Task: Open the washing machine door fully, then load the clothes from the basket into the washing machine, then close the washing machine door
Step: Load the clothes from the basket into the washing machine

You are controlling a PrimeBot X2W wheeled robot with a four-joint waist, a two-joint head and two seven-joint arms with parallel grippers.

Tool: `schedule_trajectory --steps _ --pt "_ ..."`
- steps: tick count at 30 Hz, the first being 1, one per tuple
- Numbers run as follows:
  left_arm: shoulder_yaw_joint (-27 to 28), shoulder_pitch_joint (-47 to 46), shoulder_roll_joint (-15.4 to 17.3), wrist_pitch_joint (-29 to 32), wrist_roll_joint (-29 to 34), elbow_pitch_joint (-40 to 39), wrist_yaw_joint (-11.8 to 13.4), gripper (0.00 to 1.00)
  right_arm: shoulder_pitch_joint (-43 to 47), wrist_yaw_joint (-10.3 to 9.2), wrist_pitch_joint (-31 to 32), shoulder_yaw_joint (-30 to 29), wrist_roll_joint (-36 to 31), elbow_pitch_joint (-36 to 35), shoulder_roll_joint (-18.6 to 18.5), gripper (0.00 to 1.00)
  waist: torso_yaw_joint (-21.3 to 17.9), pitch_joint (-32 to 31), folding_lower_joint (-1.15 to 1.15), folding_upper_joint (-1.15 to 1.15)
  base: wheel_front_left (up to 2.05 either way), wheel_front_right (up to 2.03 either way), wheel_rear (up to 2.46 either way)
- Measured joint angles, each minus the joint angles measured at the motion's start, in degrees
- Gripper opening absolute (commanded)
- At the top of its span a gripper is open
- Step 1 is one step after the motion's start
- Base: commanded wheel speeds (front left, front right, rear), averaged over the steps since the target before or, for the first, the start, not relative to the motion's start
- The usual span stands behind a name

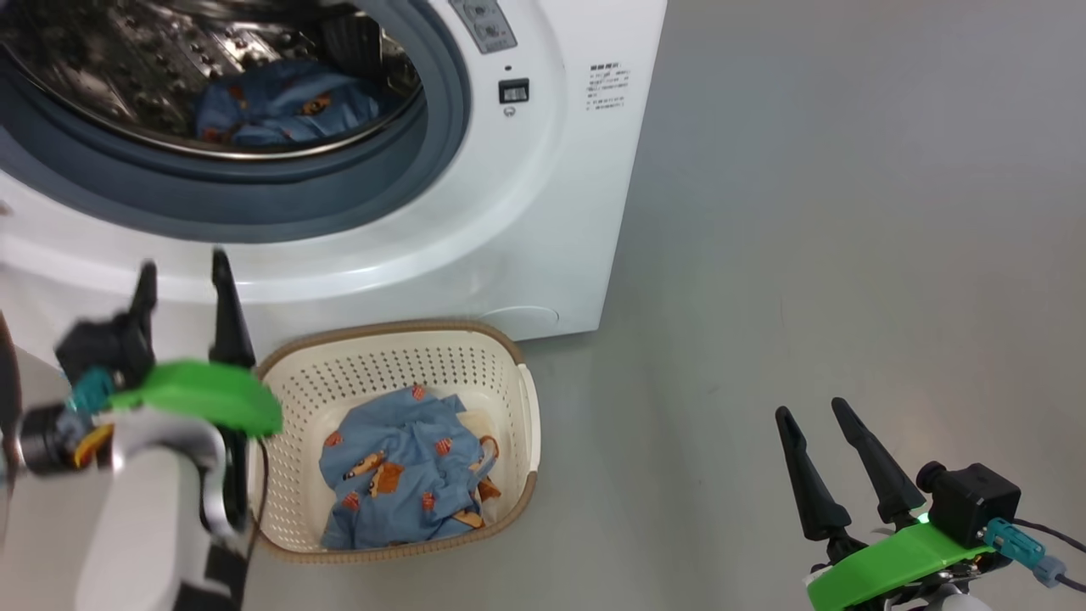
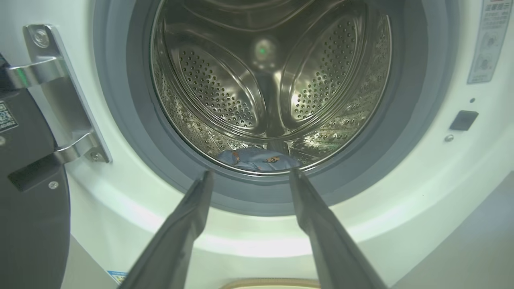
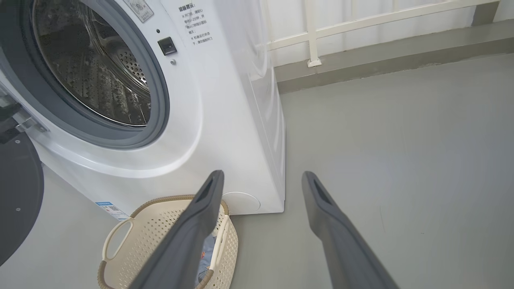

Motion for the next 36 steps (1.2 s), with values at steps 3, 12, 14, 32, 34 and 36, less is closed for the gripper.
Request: schedule_trajectory --steps 3,12,14,32,34,36 --pt "0.1 4.8 -0.4 0.0 0.0 -2.9 -0.7 1.0 0.6 0.0 0.0 0.0 0.0 0.0 0.0 1.0 0.0 -1.0 0.0 0.0 0.0 0.0 0.0" --pt "-0.7 17.8 -0.9 0.0 0.1 -13.1 -3.0 1.0 3.6 0.0 0.0 -0.6 -0.1 0.3 0.0 1.0 0.1 -5.0 0.0 0.0 0.0 0.0 0.0" --pt "-0.8 20.1 -0.9 0.0 0.0 -15.2 -3.0 1.0 4.4 0.0 0.0 -0.8 -0.1 0.3 0.0 1.0 0.2 -5.9 0.0 0.0 0.0 0.0 0.0" --pt "-2.2 33.7 -0.9 0.0 -3.2 -24.8 1.1 1.0 8.4 0.0 0.0 -0.2 -0.5 0.6 -0.3 1.0 2.1 -11.9 0.0 0.0 0.0 0.0 0.0" --pt "-2.2 34.3 -0.9 0.0 -3.6 -25.1 1.3 1.0 8.4 0.0 0.0 -0.2 -0.5 0.6 -0.3 1.0 2.3 -12.4 0.0 0.0 0.0 0.0 0.0" --pt "-2.2 34.6 -0.9 0.0 -3.6 -25.7 1.6 1.0 8.6 0.0 0.0 -0.2 -0.5 0.6 -0.3 1.0 2.4 -12.9 0.0 0.0 0.0 0.0 0.0"
